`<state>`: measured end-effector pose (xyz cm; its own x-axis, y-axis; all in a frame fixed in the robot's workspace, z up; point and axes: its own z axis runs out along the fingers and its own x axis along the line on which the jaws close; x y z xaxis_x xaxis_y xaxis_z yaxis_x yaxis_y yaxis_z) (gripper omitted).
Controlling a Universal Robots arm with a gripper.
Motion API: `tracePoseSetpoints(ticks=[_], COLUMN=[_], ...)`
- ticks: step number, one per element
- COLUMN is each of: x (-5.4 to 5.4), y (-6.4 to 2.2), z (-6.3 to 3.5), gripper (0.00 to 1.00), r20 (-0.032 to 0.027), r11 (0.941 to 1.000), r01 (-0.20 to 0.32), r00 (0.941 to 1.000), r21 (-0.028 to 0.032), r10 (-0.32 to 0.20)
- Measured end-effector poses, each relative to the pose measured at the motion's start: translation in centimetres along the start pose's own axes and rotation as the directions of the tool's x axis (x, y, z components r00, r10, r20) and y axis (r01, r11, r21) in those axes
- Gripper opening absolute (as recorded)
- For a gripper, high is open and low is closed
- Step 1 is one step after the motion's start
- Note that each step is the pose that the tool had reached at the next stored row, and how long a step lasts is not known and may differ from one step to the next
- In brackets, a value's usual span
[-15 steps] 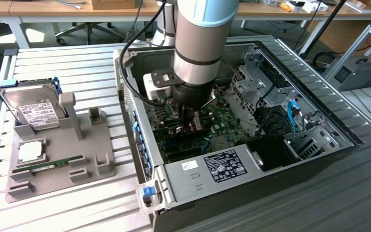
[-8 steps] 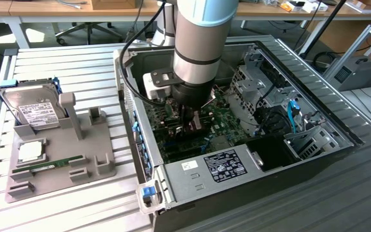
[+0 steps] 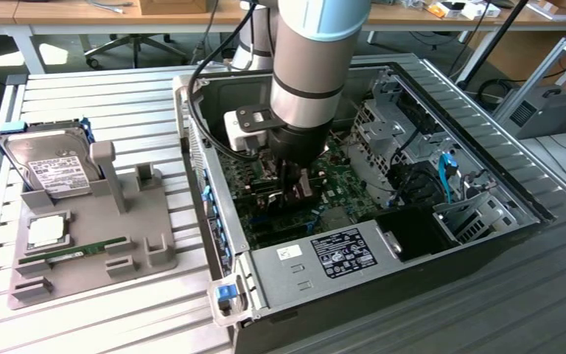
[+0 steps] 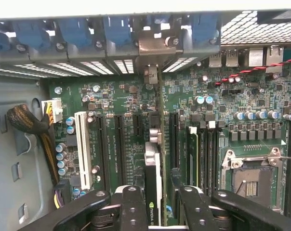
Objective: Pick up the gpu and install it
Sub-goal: 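Insert the gpu into the slot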
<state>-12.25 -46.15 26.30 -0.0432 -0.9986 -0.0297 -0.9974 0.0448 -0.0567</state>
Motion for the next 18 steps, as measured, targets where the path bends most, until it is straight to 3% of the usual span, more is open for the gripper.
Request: tracePoseSetpoints(ticks=[18], x=[0.09], y=[0.30], z=[-0.01], gripper=[0.33], r20=[-0.0002], r11=[1.0000], r01=[-0.002], r00=[1.0000], r21=[0.0001], r10=[0.002])
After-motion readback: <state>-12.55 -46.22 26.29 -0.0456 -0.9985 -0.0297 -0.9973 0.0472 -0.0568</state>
